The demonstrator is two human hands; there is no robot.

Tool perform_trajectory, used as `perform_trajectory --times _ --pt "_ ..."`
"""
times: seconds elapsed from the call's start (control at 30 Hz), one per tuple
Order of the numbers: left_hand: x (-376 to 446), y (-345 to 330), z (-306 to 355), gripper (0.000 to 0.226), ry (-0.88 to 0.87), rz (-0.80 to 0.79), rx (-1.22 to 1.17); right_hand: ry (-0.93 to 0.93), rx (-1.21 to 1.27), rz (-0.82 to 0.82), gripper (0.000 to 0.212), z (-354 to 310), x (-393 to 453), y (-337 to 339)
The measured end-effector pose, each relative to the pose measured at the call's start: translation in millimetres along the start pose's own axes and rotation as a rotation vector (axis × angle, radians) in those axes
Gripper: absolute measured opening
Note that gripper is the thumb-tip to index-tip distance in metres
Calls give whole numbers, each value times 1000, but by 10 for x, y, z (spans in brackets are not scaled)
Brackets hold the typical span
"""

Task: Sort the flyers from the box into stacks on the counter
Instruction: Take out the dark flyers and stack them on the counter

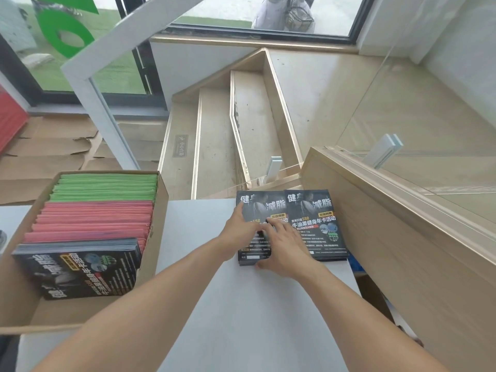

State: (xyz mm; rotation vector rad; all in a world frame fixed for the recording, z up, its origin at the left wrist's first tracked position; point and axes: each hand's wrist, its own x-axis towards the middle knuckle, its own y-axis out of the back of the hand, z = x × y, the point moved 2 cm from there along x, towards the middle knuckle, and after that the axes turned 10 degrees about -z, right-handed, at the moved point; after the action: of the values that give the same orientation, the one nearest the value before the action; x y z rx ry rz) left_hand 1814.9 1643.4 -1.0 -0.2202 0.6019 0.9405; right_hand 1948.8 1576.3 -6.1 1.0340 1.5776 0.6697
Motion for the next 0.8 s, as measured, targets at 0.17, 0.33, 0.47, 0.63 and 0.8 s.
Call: perform_trajectory --times 0.17,0.33,0.47,0.63,0.8 --pt "-111 -8 -40 83 -57 26 87 2 -60 -50 108 -69 18 116" --pt "-654 244 -114 70 -259 176 140 -44 -108 -161 103 -264 -30 285" --pt "-1261 807 -216 58 -483 437 122 129 6 33 69 -929 -124 402" --pt "-1909 1560 -559 55 -427 740 438 537 -33 205 56 -2091 -295 200" --pt "-2093 1998 -1119 69 -146 643 923 585 -294 231 66 -2732 -265 -193"
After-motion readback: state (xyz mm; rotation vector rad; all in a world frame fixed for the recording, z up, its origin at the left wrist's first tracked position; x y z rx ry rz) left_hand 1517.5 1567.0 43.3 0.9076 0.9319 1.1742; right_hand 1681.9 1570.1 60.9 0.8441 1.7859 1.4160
